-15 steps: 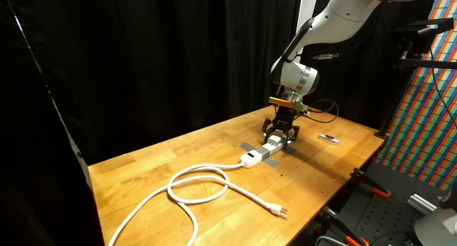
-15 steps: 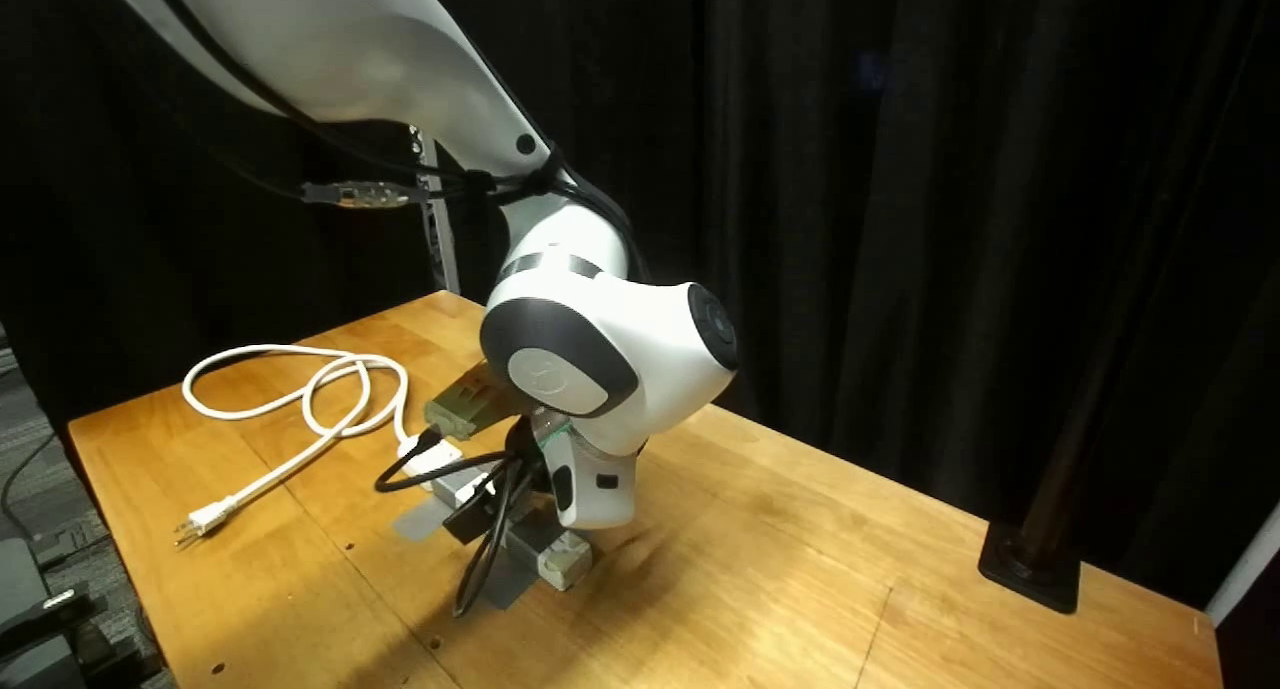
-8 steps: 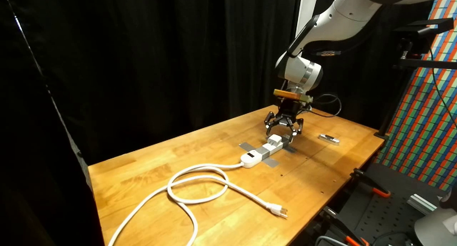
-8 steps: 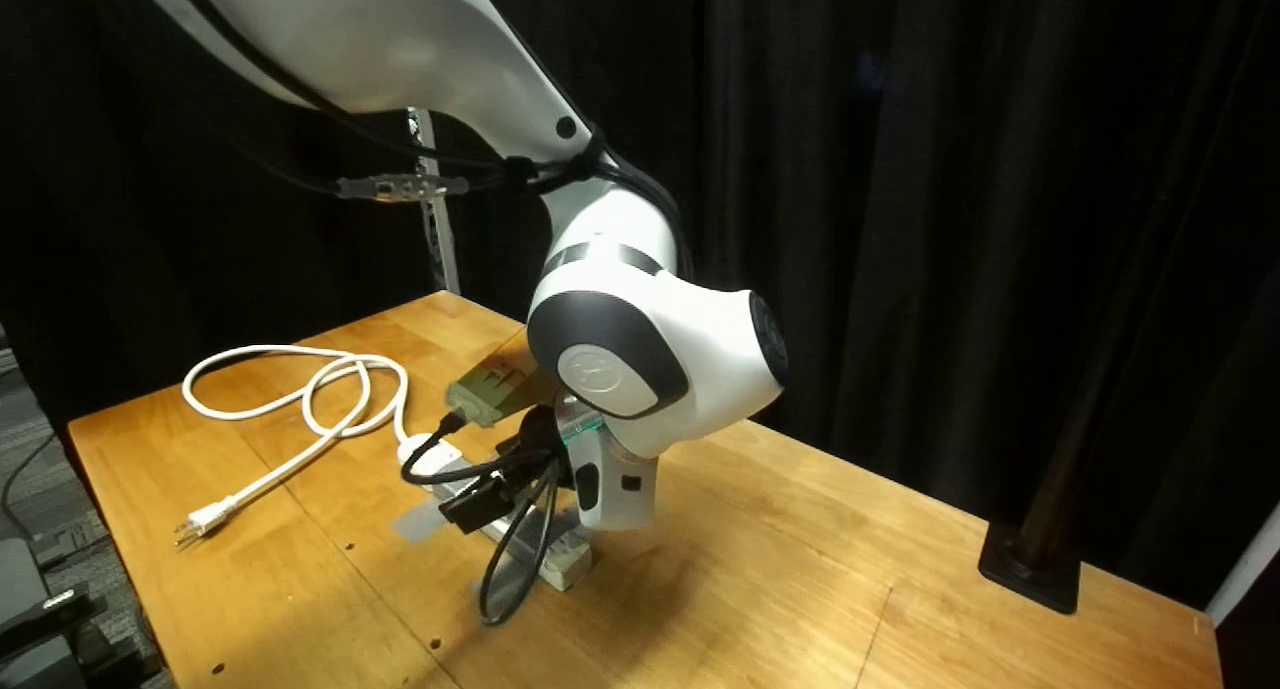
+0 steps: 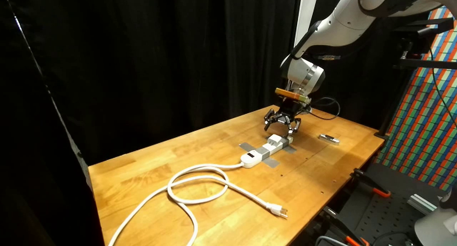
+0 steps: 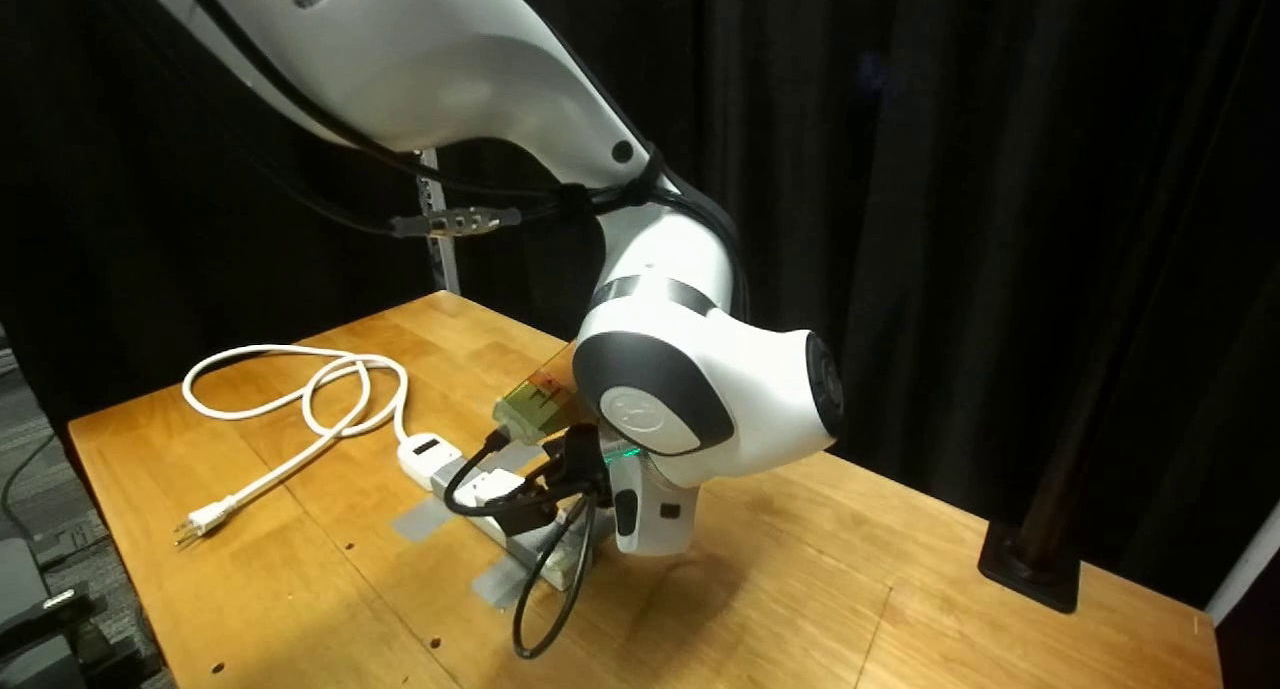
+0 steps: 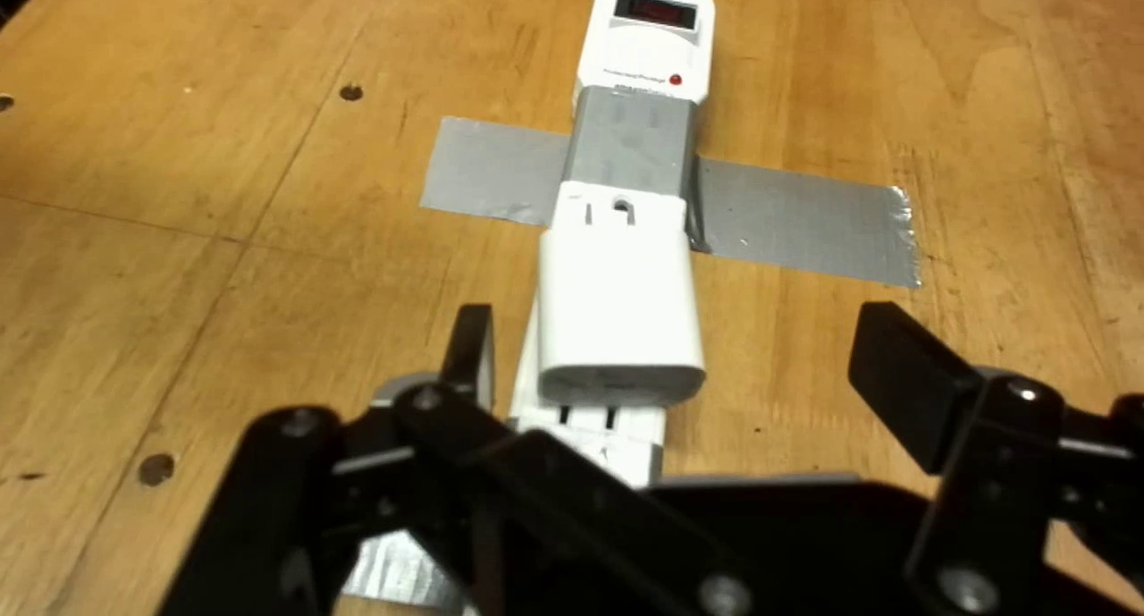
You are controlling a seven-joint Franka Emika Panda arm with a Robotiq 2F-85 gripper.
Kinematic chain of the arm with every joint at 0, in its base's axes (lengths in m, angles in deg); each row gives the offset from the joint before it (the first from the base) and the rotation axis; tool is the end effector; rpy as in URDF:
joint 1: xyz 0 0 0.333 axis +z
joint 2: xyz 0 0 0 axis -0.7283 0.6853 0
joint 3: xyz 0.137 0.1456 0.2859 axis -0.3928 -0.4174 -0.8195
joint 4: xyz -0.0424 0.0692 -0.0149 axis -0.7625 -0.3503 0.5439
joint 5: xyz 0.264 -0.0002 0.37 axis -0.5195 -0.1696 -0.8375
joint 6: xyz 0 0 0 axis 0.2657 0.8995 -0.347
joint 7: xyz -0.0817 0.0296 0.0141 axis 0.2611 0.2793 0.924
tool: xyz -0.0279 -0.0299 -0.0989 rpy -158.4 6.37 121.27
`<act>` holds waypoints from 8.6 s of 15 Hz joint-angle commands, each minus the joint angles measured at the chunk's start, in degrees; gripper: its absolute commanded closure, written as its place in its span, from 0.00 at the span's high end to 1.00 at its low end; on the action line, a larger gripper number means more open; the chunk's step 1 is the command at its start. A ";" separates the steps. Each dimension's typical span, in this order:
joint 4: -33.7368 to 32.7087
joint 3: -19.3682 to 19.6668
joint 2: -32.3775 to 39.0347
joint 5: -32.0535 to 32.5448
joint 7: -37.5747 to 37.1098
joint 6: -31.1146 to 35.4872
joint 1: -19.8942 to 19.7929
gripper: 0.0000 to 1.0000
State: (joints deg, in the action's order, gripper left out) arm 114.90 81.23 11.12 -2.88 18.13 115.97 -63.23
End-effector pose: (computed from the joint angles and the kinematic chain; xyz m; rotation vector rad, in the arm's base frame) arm 0.6065 -0.2191 0.0748 -1.8595 1.4865 0.9077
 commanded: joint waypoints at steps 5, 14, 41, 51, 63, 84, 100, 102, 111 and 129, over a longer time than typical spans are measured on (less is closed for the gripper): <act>-4.09 0.37 4.17 -1.89 -0.09 -0.71 -0.63 0.74; -4.06 0.50 4.29 -1.12 -1.55 -6.59 -0.99 0.73; 2.27 2.89 -4.66 1.64 0.47 0.79 4.53 0.23; 15.64 2.79 -15.25 19.34 -13.54 23.54 15.94 0.23; 28.71 -1.66 -22.61 20.73 -15.88 43.03 17.50 0.23; 38.27 1.46 -25.79 39.25 -43.57 59.61 25.83 0.23; 36.82 0.80 -24.47 41.10 -45.39 61.56 25.72 0.23; 36.63 0.74 -24.30 41.15 -45.35 61.80 25.60 0.23; 35.31 0.80 -23.44 41.19 -45.56 61.45 25.60 0.23; 35.20 -1.01 -25.11 39.42 -43.86 59.20 24.68 0.23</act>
State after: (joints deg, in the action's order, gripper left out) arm 151.56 82.25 -14.05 37.03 -25.69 174.56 -37.58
